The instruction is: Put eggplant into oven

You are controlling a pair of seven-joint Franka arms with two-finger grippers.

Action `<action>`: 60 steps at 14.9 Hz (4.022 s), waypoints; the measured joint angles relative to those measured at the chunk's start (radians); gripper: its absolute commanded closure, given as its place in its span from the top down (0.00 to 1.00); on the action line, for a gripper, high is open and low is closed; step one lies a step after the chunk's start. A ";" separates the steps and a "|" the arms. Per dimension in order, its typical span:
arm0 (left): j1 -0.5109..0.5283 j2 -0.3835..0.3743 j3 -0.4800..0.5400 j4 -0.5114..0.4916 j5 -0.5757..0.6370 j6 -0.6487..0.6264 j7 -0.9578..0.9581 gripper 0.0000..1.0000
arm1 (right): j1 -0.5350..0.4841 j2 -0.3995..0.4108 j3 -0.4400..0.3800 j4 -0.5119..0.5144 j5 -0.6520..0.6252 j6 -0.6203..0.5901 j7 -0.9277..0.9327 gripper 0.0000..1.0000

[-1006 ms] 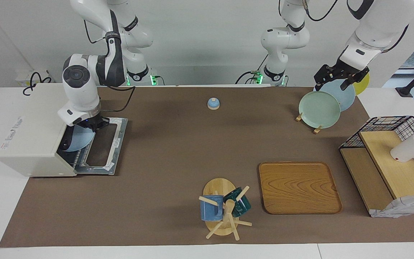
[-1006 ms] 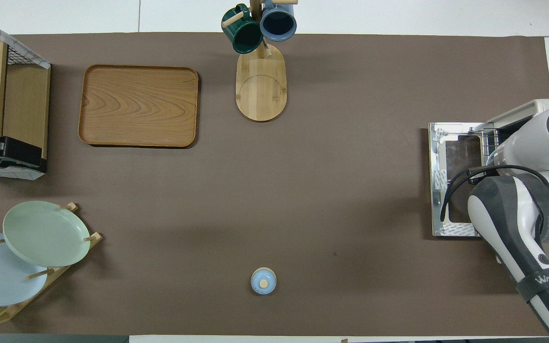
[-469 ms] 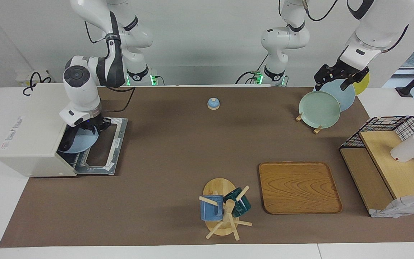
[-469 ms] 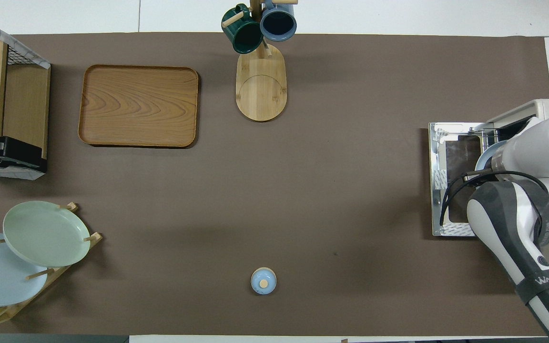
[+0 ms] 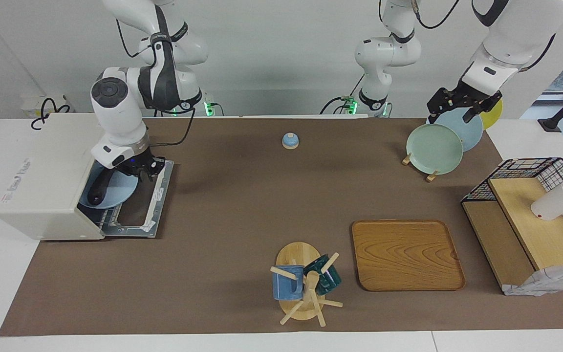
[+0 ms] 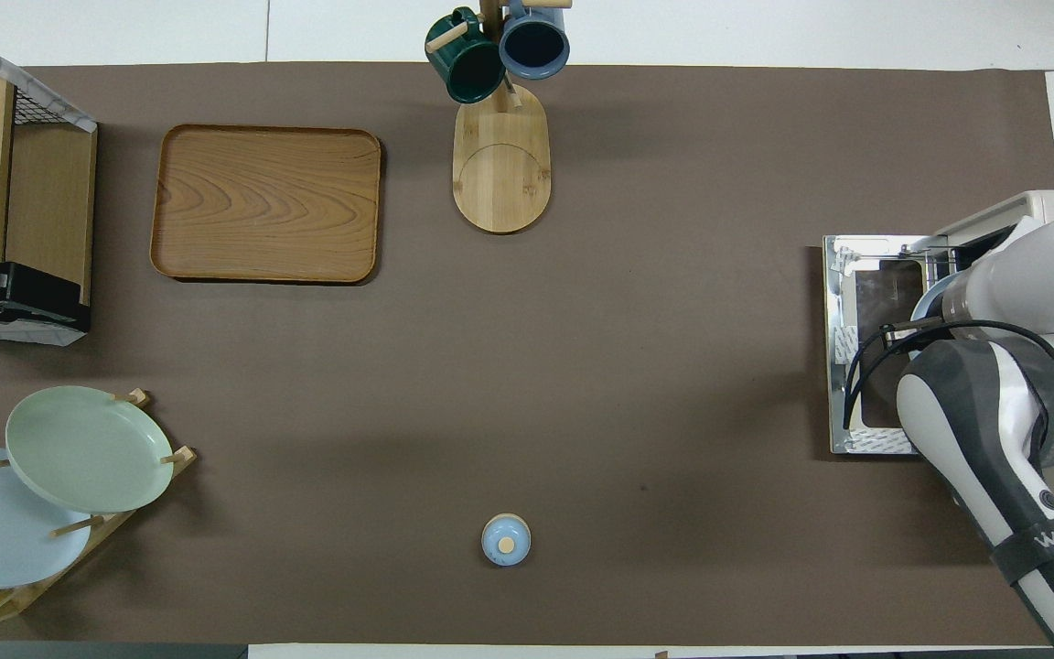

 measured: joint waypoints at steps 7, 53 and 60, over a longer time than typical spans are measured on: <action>0.000 0.000 0.000 0.000 0.000 0.000 0.000 1.00 | 0.068 0.073 0.001 -0.099 0.006 0.171 0.201 0.00; 0.000 0.000 0.000 0.000 0.000 0.000 0.000 1.00 | -0.154 0.094 0.008 0.561 0.056 -0.587 -0.219 1.00; 0.000 0.000 0.000 0.000 0.000 0.000 0.000 1.00 | -0.097 0.038 0.003 0.540 0.066 -0.610 -0.162 1.00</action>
